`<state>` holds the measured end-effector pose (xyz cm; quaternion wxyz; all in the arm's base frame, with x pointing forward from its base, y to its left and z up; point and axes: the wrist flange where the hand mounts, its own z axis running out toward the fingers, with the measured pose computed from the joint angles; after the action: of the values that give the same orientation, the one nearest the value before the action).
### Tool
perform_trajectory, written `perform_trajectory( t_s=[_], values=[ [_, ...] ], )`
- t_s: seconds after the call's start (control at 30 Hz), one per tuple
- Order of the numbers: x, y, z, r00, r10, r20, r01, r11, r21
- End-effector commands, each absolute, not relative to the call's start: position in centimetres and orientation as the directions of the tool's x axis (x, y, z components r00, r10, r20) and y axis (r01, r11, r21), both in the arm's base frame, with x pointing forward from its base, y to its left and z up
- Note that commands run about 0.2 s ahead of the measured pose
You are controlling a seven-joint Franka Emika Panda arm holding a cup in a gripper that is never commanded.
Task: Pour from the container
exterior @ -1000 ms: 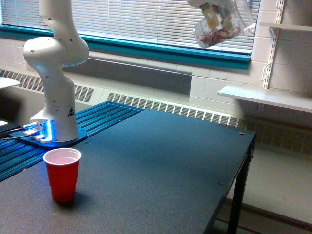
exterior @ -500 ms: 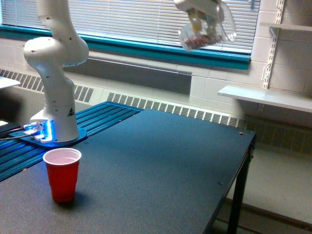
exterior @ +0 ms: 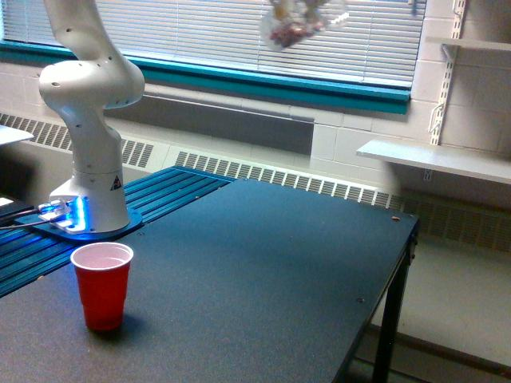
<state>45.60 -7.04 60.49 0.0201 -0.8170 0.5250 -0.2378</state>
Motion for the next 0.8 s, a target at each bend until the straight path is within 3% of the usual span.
perform_trajectory(
  t_s=[0.03, 0.8],
  values=[
    [43.5, -10.0, 58.5, 0.199, -0.936, 0.292, -0.924, -0.278, -0.262],
    [37.2, -14.1, 55.2, 0.024, -0.984, 0.175, -0.976, -0.061, -0.209]
  ],
)
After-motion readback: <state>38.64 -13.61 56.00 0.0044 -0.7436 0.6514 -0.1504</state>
